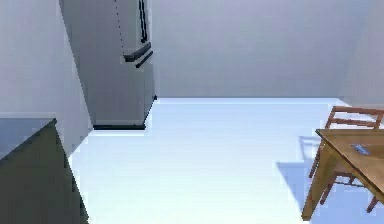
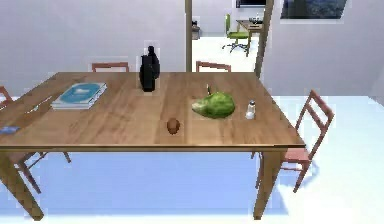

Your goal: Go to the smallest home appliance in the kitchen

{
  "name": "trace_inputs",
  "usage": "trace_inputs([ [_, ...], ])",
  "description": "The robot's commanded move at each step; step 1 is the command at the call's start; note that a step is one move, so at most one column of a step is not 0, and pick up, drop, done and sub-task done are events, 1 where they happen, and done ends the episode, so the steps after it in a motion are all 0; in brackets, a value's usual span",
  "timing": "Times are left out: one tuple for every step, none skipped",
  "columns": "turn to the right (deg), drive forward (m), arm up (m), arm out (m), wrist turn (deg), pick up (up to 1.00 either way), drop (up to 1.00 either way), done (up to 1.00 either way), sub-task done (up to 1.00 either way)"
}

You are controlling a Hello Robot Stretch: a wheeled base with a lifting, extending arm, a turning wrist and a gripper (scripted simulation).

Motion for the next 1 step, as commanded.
trace_inputs([
  [0.0, 1.0, 0.0, 0.0, 0.0, 0.0, 0.0, 0.0, 0.0],
])
